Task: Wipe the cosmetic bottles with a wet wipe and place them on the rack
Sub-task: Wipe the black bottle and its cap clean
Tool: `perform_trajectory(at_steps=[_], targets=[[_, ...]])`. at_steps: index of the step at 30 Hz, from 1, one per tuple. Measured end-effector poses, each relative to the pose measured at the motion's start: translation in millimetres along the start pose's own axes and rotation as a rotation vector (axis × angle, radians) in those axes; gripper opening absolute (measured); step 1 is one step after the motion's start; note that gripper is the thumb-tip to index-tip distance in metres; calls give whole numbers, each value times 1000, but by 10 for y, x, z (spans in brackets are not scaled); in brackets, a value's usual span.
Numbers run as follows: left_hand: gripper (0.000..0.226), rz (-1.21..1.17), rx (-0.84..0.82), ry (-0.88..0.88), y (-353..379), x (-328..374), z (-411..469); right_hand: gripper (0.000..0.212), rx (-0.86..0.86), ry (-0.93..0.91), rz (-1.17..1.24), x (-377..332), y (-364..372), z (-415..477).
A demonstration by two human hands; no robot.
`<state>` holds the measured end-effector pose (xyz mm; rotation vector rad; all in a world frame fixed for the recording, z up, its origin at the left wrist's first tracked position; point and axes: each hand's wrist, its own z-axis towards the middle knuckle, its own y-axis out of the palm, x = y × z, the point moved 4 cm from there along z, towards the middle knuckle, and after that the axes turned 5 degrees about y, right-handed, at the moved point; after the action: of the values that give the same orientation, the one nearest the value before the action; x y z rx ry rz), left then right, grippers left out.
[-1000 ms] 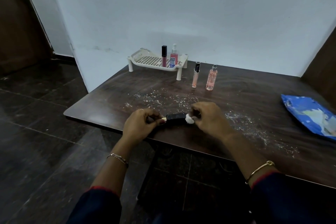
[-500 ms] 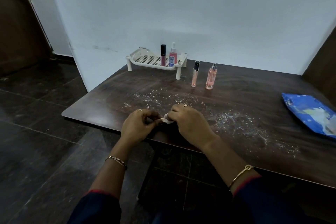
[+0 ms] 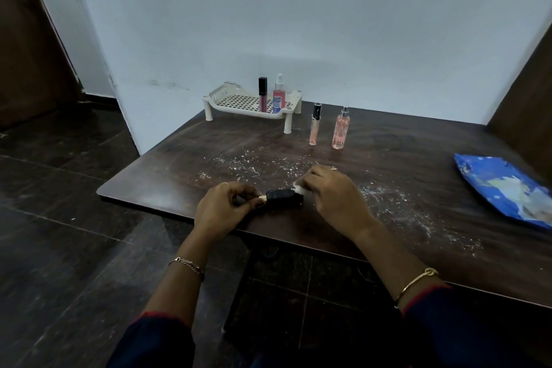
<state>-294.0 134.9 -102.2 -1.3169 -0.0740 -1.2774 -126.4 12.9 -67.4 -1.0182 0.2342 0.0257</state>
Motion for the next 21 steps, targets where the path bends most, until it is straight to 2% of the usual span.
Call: perform_trajectory(at_steps=[4, 8, 15, 21], targets=[[22, -11, 18, -7, 31, -50, 7, 25, -60, -14, 55, -260, 79, 179], [9, 14, 14, -13, 59, -122, 32, 14, -181, -99, 70, -481, 221, 232], [12, 29, 13, -25, 73, -131, 42, 10, -152, -77, 99, -328, 208, 145], [11, 25, 16, -25, 56, -83, 33, 8, -133, 23, 103, -42, 84, 48]])
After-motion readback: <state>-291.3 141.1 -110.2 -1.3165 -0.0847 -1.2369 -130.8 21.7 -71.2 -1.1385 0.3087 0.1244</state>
